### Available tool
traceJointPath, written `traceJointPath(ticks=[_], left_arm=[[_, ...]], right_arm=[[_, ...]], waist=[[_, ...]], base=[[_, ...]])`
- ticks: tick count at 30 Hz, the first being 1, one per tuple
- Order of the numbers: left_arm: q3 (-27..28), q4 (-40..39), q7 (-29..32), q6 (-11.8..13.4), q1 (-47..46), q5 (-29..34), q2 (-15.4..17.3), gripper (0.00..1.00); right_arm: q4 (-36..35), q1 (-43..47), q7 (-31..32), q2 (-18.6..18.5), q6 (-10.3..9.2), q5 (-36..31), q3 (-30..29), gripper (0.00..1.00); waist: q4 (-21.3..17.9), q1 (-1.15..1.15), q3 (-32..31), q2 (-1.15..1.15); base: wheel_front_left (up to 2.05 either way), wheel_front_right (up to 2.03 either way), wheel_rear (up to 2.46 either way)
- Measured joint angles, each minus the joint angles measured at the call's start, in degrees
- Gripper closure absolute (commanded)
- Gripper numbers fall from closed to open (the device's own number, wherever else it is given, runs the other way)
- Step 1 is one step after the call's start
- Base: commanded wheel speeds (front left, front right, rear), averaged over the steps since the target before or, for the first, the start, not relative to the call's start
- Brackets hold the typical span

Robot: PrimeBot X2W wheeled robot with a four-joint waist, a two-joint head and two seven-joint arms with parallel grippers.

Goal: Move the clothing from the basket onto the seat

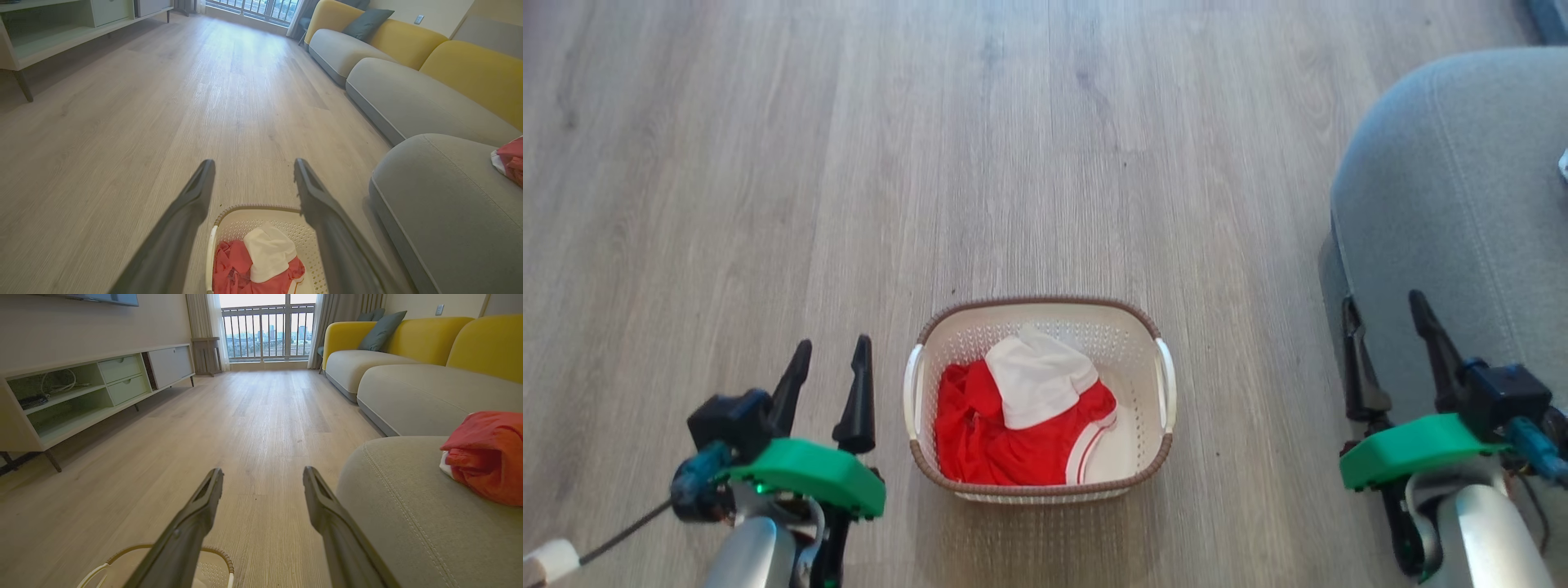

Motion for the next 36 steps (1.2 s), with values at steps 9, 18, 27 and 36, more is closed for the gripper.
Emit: traceJointPath(ticks=[9,18,27,36], left_arm=[[2.4,0.4,0.0,-1.3,1.9,1.6,-1.0,0.0],[3.5,0.4,0.0,-1.8,1.9,2.2,-1.5,0.0],[3.9,0.3,0.0,-1.9,1.9,2.5,-1.6,0.0],[3.7,0.3,0.0,-1.9,2.0,2.5,-1.7,0.0]], right_arm=[[0.9,1.1,0.0,0.2,0.0,0.8,1.8,0.0],[1.6,1.8,0.0,0.2,0.0,1.5,2.6,0.0],[1.9,1.8,0.0,0.2,0.0,1.5,2.6,0.0],[2.0,1.8,0.0,0.2,0.0,2.0,2.5,0.0]], waist=[[0.2,0.0,-2.2,0.0],[-0.3,0.0,-2.3,0.0],[-0.6,0.01,-2.2,0.0],[-0.8,0.01,-2.1,0.0]], base=[[0.0,0.0,0.0],[0.0,0.0,0.0],[0.0,0.0,0.0],[0.0,0.0,0.0]])
